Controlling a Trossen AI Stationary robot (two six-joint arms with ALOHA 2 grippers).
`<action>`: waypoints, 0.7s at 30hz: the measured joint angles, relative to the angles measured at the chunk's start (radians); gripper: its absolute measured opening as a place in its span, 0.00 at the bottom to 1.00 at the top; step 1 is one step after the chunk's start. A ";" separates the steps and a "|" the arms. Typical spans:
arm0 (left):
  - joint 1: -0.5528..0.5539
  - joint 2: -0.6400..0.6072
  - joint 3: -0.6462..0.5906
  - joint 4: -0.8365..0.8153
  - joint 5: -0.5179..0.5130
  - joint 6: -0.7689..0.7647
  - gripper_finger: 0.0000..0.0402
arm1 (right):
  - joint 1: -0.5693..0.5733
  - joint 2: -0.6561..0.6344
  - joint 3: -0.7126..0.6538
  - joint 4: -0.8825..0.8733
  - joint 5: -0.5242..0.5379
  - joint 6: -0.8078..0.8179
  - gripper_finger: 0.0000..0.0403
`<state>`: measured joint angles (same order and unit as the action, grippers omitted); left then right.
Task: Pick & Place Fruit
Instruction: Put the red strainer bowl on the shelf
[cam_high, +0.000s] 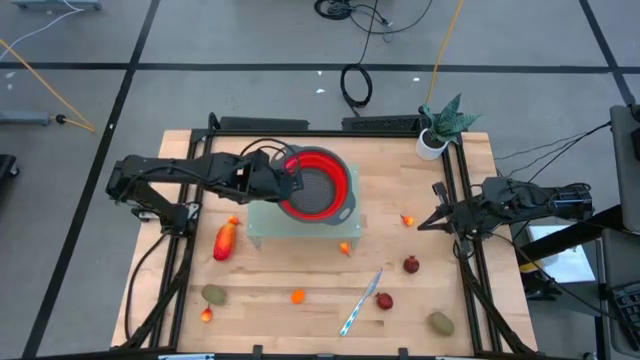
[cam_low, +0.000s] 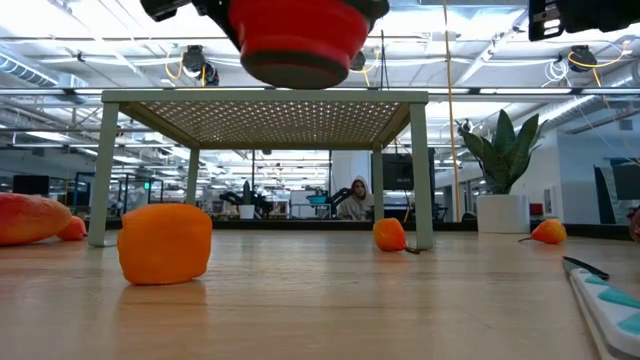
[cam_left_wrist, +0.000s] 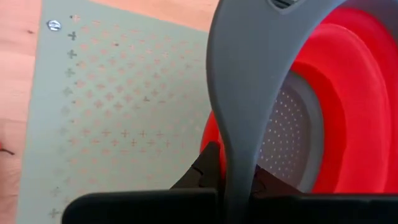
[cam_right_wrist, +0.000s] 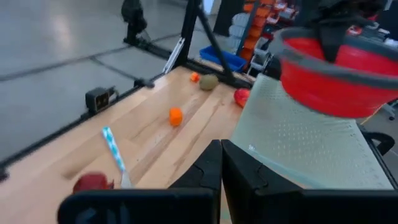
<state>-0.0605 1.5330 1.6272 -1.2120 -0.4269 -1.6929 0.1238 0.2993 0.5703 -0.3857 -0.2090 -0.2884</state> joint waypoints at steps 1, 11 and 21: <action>0.000 0.000 0.000 -0.008 0.005 0.000 0.00 | 0.000 -0.001 -0.011 0.022 0.011 0.016 0.00; 0.004 -0.010 0.000 -0.033 0.018 -0.013 0.00 | 0.000 -0.082 -0.198 0.281 0.171 0.059 0.00; 0.044 -0.010 0.000 -0.112 0.113 -0.008 0.00 | 0.000 -0.244 -0.293 0.299 0.209 0.105 0.00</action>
<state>-0.0167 1.5234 1.6272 -1.3243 -0.3138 -1.7012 0.1238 0.0553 0.2774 -0.0863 -0.0002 -0.1837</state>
